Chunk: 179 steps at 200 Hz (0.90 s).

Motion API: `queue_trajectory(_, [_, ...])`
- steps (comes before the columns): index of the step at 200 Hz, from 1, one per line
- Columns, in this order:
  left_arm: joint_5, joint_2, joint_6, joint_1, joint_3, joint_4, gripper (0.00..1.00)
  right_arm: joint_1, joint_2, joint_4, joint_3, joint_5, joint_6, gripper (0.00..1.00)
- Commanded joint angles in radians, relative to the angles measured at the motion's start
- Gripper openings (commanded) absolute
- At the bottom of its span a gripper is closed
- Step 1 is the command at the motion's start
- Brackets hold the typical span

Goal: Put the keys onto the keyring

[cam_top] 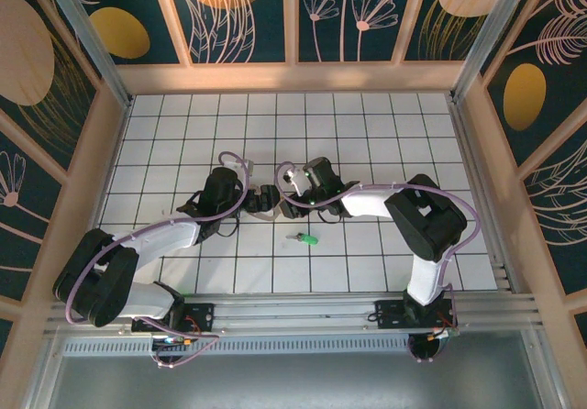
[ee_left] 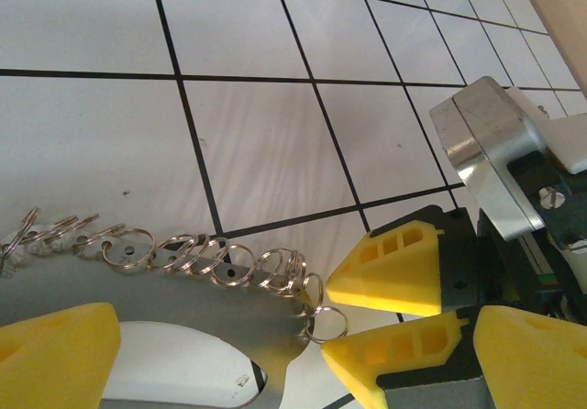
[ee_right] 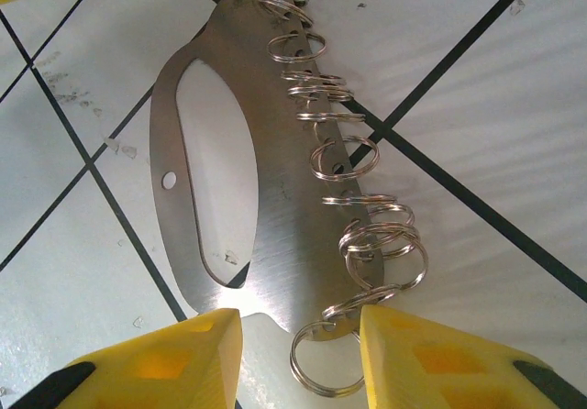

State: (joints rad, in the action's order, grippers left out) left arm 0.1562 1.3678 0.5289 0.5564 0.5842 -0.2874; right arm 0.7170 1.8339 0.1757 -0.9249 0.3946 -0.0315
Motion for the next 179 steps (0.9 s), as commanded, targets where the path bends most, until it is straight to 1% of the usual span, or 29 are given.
queue_trajectory(1, [0.011,-0.003,0.014,0.005,0.014,-0.019,0.99,0.012,0.012,-0.01,0.005,0.02,0.021,0.4])
queue_trajectory(31, [0.013,-0.002,0.014,0.005,0.014,-0.018,0.99,0.013,0.005,-0.013,0.017,0.005,0.029,0.45])
queue_trajectory(56, [0.014,-0.004,0.014,0.005,0.014,-0.019,0.99,0.019,0.001,-0.024,0.023,-0.021,0.042,0.47])
queue_trajectory(121, [0.017,-0.004,0.016,0.005,0.016,-0.021,0.99,0.038,0.002,-0.063,0.028,-0.133,0.084,0.45])
queue_trajectory(179, [0.019,-0.005,0.017,0.005,0.016,-0.023,0.99,0.047,0.014,-0.064,0.026,-0.16,0.096,0.42])
